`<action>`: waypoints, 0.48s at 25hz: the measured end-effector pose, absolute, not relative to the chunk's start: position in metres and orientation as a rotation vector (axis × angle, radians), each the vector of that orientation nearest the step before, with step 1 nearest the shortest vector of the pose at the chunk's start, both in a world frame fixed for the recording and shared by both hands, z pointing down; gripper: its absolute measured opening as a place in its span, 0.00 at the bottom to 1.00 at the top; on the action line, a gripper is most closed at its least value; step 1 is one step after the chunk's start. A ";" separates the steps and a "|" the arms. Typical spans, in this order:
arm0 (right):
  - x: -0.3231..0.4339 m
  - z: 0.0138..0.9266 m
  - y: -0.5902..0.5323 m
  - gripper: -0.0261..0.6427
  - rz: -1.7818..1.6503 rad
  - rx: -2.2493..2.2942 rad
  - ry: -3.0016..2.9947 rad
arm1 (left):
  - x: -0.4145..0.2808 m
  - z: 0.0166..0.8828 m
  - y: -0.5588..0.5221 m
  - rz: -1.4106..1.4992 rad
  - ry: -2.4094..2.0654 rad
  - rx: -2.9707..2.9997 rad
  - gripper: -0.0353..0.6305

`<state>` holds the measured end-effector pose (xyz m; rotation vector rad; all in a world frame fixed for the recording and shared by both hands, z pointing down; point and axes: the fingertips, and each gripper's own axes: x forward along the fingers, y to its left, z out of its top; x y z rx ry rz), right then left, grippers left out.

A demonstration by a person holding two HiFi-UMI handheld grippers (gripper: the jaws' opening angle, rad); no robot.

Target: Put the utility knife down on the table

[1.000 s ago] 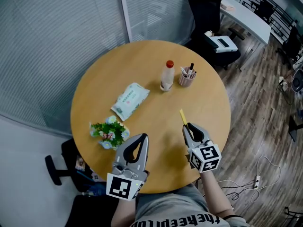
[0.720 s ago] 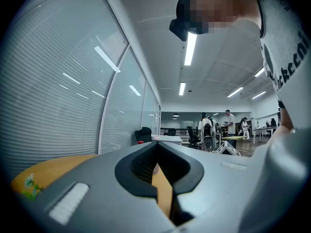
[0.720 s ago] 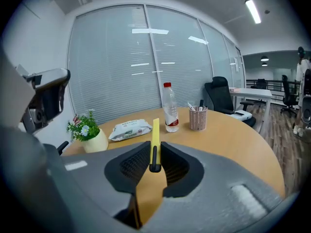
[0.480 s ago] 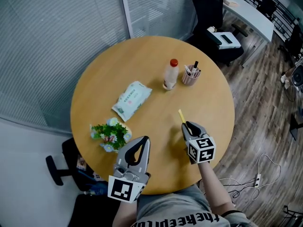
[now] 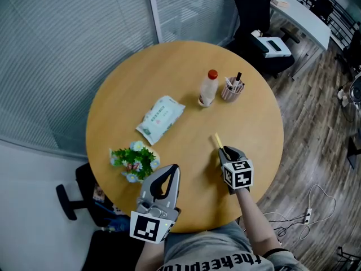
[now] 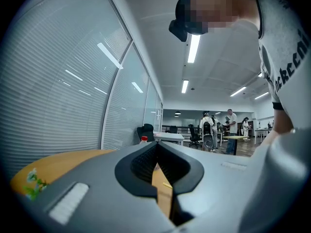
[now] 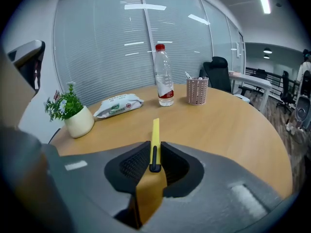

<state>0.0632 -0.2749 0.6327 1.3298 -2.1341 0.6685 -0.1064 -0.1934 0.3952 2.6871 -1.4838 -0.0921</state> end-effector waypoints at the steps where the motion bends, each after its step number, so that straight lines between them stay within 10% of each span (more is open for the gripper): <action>1: 0.063 0.635 -0.275 0.14 0.671 1.325 -2.127 | -0.106 0.396 -0.193 -0.092 -1.482 2.687 0.07; 12: 0.066 0.656 -0.271 0.14 0.672 1.260 -2.045 | -0.104 0.399 -0.191 -0.064 -1.480 2.680 0.07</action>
